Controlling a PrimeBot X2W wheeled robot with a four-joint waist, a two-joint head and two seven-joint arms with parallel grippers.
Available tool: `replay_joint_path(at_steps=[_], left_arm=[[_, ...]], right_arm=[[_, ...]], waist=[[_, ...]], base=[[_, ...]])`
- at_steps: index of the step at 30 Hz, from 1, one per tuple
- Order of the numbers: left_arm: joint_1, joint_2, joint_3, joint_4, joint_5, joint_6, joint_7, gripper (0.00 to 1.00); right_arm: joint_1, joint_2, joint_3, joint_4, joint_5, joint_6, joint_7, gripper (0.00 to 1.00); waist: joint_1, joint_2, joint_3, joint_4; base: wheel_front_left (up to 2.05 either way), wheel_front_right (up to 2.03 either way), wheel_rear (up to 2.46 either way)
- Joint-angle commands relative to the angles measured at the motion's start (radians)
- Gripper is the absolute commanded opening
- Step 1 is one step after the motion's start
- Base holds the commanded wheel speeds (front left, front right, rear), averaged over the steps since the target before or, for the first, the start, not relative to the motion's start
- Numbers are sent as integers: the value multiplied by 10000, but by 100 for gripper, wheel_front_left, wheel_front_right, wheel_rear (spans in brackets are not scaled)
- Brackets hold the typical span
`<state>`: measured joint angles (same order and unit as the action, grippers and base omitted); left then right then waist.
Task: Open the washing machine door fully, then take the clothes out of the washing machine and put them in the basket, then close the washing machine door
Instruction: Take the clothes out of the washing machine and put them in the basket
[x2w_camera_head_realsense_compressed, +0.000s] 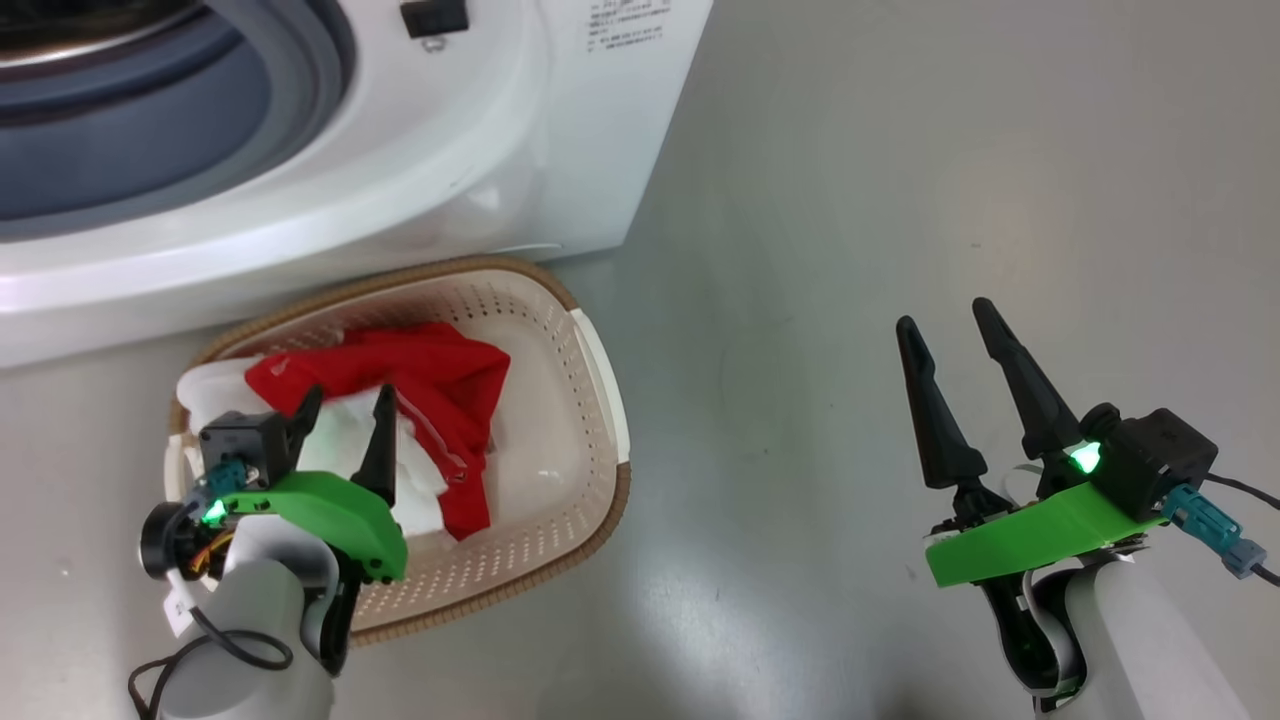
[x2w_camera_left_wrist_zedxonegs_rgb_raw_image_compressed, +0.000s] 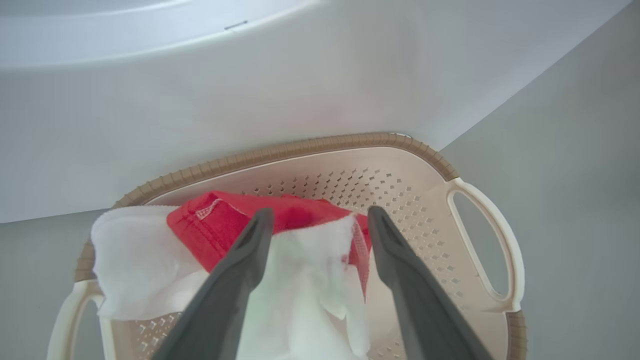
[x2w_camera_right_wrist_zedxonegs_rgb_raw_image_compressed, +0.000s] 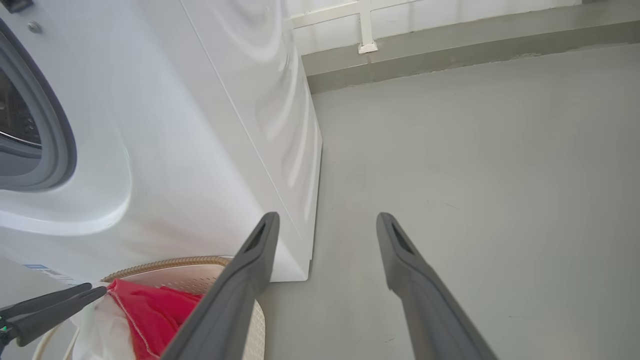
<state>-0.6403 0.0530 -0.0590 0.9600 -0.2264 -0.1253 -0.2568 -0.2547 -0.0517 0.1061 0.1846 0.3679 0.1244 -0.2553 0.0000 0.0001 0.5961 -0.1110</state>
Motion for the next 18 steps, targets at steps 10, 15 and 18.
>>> replay_joint_path(at_steps=[10, 15, 18], left_arm=[[909, 319, 489, -1293, -104, -53, -49, 100], [1307, 306, 709, -1908, -34, -53, -49, 100], [1541, 278, 797, -2242, -17, -53, -49, 100]], right_arm=[[332, 14, 231, -13, -210, 63, -65, 100], [465, 14, 244, 95, -268, 63, -65, 100], [564, 14, 238, 143, -288, 63, -65, 100]], waist=[[0, -1, -1033, 219], [0, -1, -1571, 294], [0, -1, -1894, 338]], base=[[0, 0, 0], [0, 0, 0], [0, 0, 0]])
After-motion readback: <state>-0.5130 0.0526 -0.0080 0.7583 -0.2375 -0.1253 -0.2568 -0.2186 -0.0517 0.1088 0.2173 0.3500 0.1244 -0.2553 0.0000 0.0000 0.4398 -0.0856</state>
